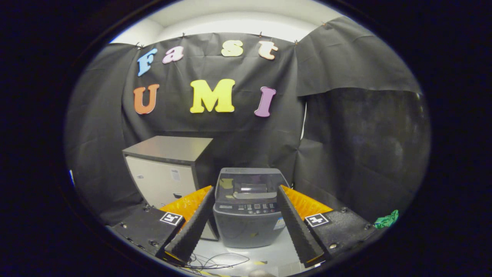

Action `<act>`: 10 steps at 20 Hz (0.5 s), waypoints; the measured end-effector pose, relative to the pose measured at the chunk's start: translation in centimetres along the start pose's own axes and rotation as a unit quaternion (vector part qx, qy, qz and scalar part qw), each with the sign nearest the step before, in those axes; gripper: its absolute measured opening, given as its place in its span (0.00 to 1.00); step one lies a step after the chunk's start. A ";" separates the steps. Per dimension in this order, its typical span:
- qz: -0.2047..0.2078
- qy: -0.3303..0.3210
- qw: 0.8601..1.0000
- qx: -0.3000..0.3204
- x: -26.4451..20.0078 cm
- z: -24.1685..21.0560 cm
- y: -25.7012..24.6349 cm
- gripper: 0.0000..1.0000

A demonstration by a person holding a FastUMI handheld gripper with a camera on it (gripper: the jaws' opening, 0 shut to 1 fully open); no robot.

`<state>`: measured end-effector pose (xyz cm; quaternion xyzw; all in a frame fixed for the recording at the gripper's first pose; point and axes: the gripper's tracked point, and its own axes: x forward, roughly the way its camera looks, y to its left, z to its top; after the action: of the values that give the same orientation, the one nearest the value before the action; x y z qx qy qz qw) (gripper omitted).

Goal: Put the clothes into the washing machine and then close the washing machine lid.

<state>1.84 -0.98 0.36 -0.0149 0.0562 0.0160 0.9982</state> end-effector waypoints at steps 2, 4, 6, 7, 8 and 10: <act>0.022 0.000 1.000 -0.002 -2.5 -0.8 1.7 1.00; 0.022 0.002 1.000 -0.002 -4.2 -1.7 2.4 1.00; 0.030 0.006 1.000 0.007 -5.7 -2.3 3.5 1.00; 0.029 0.007 1.000 0.007 -6.1 -2.8 3.5 1.00; 0.026 0.005 1.000 0.005 -6.4 -2.9 3.3 1.00; 0.027 0.009 1.000 0.010 -6.9 -3.5 3.4 1.00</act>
<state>-5.55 2.07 -2.48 -0.0036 0.0661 0.0418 0.9969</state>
